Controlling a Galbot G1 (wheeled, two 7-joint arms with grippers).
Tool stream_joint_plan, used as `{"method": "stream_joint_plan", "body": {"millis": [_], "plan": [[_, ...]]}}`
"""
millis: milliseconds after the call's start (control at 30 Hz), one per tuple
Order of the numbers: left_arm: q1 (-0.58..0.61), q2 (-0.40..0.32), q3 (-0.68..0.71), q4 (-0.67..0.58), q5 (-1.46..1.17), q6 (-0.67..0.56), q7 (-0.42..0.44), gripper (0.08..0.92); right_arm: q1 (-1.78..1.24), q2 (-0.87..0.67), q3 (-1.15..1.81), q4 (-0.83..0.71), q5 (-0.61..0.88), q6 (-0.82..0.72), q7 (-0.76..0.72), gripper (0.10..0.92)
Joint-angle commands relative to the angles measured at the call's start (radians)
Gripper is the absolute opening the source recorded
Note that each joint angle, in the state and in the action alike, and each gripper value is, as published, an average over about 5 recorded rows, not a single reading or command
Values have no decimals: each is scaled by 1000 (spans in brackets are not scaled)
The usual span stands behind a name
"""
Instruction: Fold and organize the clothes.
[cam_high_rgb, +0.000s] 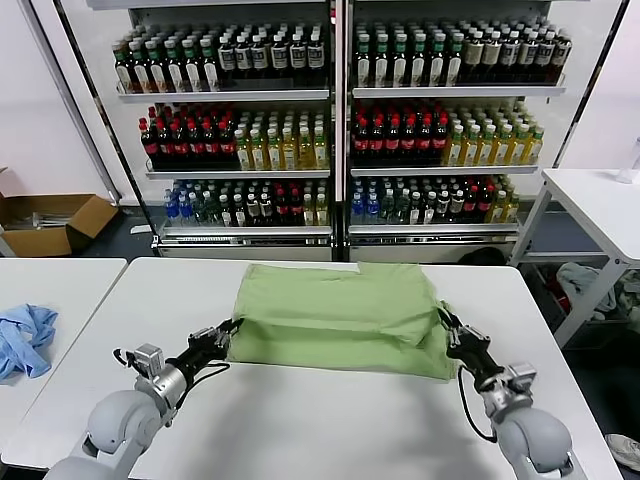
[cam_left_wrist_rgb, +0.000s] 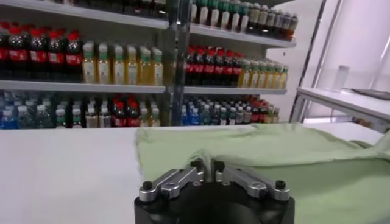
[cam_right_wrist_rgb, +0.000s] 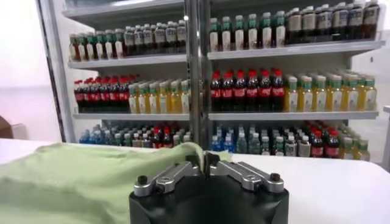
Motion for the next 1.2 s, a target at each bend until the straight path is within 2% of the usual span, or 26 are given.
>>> {"method": "stream_joint_plan", "body": {"millis": [33,200,400,500,600,733,1200], "plan": [[47,26,-34,-15,21,-1,-10,360,-30,-9,-1,43,-41,-41,33,449],[122,24,-33,-47,62,0,-20,507,-192,-26,44,131,-56,-96,68,596],[130,15,-10,-22,90,6,-27,680,-322,-37,74,163,-58,-125,59,772],[132,12,1,-13,99,16,-25,764,-346,-31,75,162,-59,-126,53,804],[137,13,8,-11,105,35,-15,812,-358,-26,68,162,-65,-127,48,754],[131,17,16,1,103,46,2,794,-344,-12,53,147,-75,-123,50,634],[133,24,10,-5,75,53,32,401,-311,-15,40,148,-66,-99,51,236]]}}
